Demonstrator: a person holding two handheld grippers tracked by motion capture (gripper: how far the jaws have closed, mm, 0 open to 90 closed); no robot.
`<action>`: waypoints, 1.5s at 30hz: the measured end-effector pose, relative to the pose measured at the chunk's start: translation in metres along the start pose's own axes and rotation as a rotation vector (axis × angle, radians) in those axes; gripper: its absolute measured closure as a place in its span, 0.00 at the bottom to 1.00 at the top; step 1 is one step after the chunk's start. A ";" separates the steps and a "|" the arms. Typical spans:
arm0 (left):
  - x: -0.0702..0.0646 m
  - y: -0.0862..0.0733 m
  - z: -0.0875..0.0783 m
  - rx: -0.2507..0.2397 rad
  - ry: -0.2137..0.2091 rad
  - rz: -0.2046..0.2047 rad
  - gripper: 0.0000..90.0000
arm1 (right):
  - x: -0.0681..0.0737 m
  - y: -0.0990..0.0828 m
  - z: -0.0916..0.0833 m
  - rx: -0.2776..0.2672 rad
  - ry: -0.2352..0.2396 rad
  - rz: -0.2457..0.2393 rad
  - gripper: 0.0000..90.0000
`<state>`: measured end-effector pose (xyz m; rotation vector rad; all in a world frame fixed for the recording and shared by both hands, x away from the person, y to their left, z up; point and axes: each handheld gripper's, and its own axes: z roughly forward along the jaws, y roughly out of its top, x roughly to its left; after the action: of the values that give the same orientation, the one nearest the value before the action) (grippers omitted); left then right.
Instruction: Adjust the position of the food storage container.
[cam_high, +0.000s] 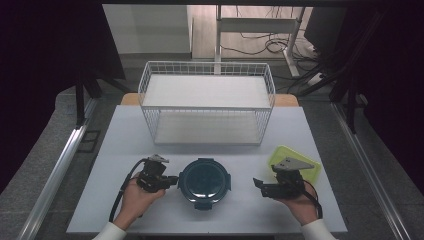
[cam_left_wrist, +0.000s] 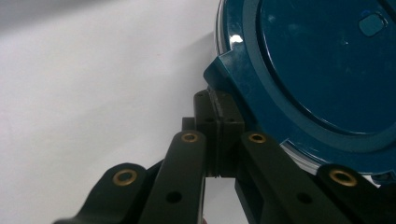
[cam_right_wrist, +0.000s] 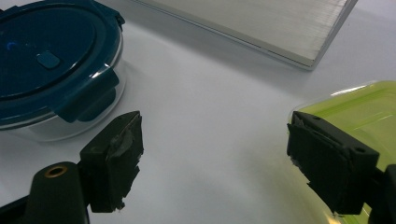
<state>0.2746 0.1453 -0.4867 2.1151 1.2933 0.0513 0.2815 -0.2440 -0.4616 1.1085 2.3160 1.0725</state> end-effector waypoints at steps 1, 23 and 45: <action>-0.001 0.000 0.001 0.005 -0.008 0.005 1.00 | 0.000 0.000 0.000 0.001 0.000 0.000 0.21; 0.010 -0.009 -0.014 -0.147 -0.049 -0.037 0.92 | -0.003 0.001 -0.004 -0.039 0.003 0.047 0.20; 0.026 -0.019 -0.032 -0.228 -0.048 -0.122 0.23 | -0.003 0.001 0.000 -0.040 0.052 0.086 0.20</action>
<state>0.2618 0.1882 -0.4788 1.8319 1.3194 0.0911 0.2840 -0.2461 -0.4603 1.1883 2.2947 1.1873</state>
